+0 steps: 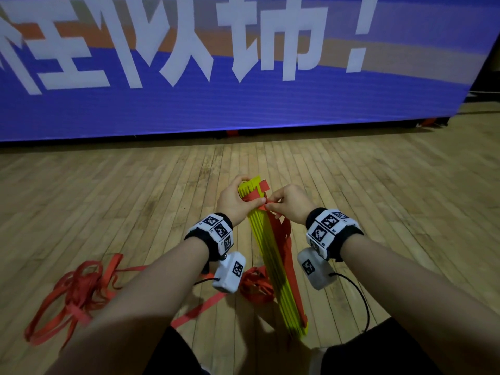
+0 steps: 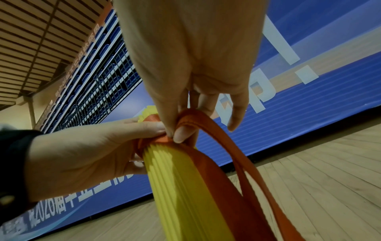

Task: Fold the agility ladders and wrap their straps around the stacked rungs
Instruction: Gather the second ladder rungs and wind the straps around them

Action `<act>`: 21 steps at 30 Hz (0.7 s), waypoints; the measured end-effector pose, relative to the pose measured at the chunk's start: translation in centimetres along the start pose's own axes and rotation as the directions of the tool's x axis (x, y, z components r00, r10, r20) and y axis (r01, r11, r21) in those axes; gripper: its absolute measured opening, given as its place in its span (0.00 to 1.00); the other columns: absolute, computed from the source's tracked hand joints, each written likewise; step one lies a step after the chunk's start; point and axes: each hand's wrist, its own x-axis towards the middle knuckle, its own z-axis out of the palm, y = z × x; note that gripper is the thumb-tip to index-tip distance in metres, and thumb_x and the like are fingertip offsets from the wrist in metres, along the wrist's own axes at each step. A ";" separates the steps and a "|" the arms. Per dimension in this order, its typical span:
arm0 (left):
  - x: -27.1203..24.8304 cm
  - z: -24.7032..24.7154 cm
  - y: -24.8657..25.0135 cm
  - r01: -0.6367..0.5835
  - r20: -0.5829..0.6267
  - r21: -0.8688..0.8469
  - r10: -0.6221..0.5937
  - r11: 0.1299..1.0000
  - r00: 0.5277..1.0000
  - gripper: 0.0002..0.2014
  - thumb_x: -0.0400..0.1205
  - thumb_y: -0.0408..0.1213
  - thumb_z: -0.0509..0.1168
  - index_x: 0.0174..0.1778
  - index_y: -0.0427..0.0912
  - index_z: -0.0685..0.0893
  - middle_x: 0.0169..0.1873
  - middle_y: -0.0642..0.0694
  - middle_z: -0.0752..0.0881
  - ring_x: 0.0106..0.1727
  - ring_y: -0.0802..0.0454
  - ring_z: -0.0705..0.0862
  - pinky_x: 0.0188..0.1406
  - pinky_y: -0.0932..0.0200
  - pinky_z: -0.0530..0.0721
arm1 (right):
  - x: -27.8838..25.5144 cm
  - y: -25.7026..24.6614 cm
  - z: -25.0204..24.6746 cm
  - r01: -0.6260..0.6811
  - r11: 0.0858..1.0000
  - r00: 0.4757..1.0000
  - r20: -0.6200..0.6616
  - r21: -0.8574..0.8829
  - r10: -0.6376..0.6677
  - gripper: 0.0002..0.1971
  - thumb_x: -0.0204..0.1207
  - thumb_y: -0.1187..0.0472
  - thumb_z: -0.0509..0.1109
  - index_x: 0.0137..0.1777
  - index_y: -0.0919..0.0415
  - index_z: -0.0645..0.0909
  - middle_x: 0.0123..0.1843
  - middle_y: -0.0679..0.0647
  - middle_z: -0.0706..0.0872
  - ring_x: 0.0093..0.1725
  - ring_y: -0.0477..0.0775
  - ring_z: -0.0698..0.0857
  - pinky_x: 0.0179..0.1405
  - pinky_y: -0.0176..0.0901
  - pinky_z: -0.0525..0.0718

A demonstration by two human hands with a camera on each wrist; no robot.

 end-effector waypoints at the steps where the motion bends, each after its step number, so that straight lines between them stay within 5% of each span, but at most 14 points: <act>1: -0.1 0.0 0.1 0.004 -0.008 -0.005 -0.004 1.000 1.000 0.29 0.70 0.37 0.79 0.66 0.45 0.77 0.43 0.61 0.79 0.47 0.54 0.81 0.51 0.49 0.87 | 0.0 0.0 0.0 -0.002 1.000 1.000 0.004 0.003 0.002 0.06 0.77 0.61 0.72 0.45 0.62 0.88 0.26 0.48 0.83 0.23 0.37 0.81 0.27 0.26 0.74; 7: 0.0 -0.1 0.3 0.056 0.038 -0.067 -0.054 0.996 0.998 0.27 0.68 0.38 0.81 0.58 0.50 0.75 0.44 0.57 0.80 0.49 0.49 0.84 0.46 0.44 0.88 | -0.3 0.0 0.2 0.013 1.000 0.999 -0.042 -0.002 -0.013 0.07 0.76 0.60 0.74 0.42 0.63 0.88 0.24 0.48 0.81 0.26 0.46 0.80 0.26 0.28 0.75; 14: 0.3 -1.1 1.0 0.080 0.222 -0.064 -0.064 0.995 0.973 0.28 0.73 0.26 0.76 0.65 0.43 0.71 0.48 0.58 0.76 0.44 0.62 0.81 0.33 0.63 0.87 | -0.5 -0.2 0.4 0.010 0.999 0.994 -0.111 -0.033 -0.013 0.07 0.78 0.60 0.71 0.41 0.61 0.87 0.25 0.46 0.80 0.24 0.41 0.79 0.22 0.26 0.74; 21: 0.4 -1.3 1.2 0.131 0.245 -0.093 -0.105 0.987 0.964 0.26 0.73 0.26 0.75 0.61 0.45 0.69 0.58 0.44 0.77 0.45 0.55 0.83 0.34 0.56 0.89 | -0.8 -0.7 0.5 0.009 0.998 0.987 -0.157 -0.057 -0.018 0.08 0.78 0.60 0.71 0.37 0.57 0.82 0.29 0.46 0.79 0.29 0.45 0.79 0.31 0.37 0.77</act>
